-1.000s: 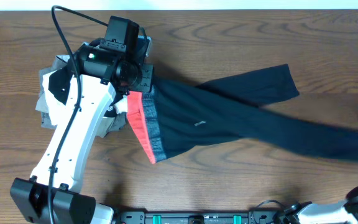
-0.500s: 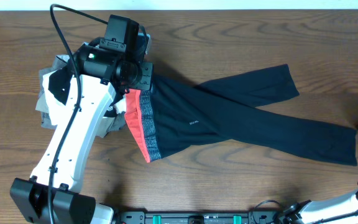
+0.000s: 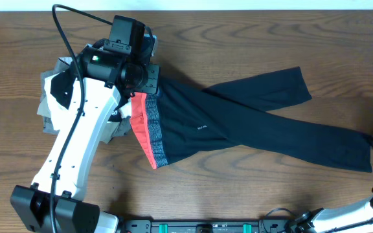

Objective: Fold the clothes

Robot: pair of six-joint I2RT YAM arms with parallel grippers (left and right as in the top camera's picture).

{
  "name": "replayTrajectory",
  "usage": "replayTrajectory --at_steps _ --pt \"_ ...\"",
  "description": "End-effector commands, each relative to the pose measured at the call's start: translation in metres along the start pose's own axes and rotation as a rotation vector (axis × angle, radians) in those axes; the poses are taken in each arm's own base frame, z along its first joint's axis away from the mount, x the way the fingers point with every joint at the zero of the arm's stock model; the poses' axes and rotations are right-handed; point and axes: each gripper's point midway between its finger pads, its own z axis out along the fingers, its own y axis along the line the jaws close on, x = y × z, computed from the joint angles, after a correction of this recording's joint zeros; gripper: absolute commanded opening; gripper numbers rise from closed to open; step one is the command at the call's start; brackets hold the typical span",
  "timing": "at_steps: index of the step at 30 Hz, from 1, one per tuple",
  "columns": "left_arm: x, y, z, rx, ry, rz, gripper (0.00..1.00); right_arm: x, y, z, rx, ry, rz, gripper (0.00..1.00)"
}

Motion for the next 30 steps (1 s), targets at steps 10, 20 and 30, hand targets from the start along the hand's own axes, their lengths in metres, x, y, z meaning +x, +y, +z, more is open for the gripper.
replayTrajectory --at_steps 10,20,30 --pt "-0.004 0.002 -0.005 -0.005 -0.02 -0.005 0.06 0.023 -0.012 0.017 0.071 0.047 0.066 0.33" --pt "-0.004 0.002 -0.005 -0.005 -0.02 -0.005 0.06 0.021 -0.011 0.021 0.054 0.027 0.095 0.02" --pt "-0.004 0.002 -0.005 -0.006 -0.019 -0.005 0.06 -0.018 0.016 -0.033 -0.12 -0.103 0.117 0.01"
